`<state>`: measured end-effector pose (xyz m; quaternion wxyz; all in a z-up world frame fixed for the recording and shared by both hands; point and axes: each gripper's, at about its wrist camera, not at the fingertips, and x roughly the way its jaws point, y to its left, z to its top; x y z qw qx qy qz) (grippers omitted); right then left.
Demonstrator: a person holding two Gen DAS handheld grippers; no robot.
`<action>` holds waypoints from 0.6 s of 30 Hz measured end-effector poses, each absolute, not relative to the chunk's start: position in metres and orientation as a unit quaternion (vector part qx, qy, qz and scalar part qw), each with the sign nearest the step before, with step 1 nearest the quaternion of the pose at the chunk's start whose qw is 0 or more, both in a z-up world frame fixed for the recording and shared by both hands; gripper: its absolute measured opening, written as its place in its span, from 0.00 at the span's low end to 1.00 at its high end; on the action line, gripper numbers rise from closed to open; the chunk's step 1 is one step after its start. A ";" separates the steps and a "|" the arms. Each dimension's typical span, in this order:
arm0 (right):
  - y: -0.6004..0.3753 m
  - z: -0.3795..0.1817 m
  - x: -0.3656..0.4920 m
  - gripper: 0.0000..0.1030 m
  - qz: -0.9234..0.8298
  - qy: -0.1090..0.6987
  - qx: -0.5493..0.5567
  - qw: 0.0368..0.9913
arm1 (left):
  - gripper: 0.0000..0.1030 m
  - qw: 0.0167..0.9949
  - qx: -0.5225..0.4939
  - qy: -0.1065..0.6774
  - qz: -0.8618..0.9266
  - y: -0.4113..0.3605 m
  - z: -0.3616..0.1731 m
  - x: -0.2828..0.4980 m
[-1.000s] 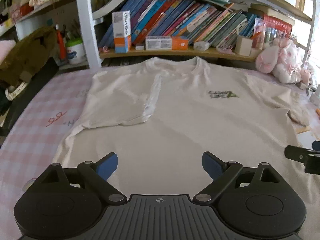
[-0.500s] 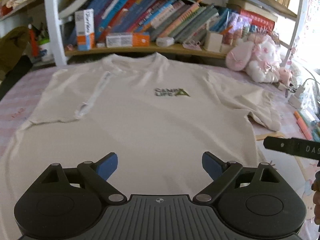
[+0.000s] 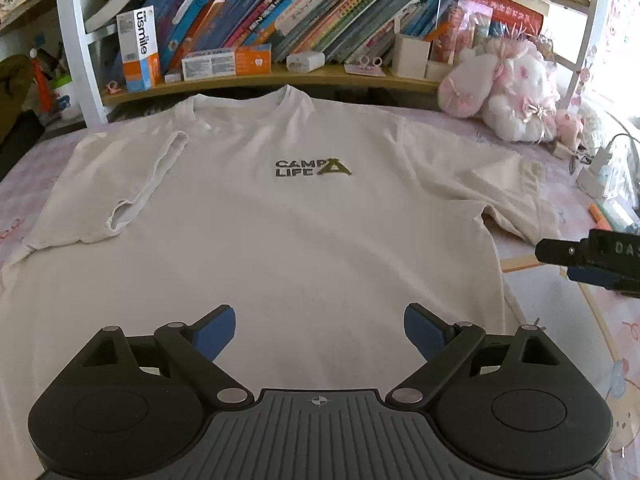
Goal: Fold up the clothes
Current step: 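Grasp the sleeve with the right gripper and fold it over the shirt body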
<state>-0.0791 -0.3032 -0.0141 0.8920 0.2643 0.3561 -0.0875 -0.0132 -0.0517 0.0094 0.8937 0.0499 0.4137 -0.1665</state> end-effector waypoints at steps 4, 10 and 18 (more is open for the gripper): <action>-0.314 -0.020 -0.074 0.62 -0.095 0.354 0.286 0.885 | 0.91 0.896 0.060 0.405 -0.172 -0.050 0.005 -0.015; -0.329 -0.026 -0.062 0.59 -0.093 0.346 0.341 0.869 | 0.91 0.889 0.067 0.418 -0.173 -0.050 -0.002 -0.012; -0.357 -0.030 -0.039 0.53 -0.127 0.330 0.381 0.854 | 0.91 0.887 0.070 0.424 -0.171 -0.048 -0.004 -0.013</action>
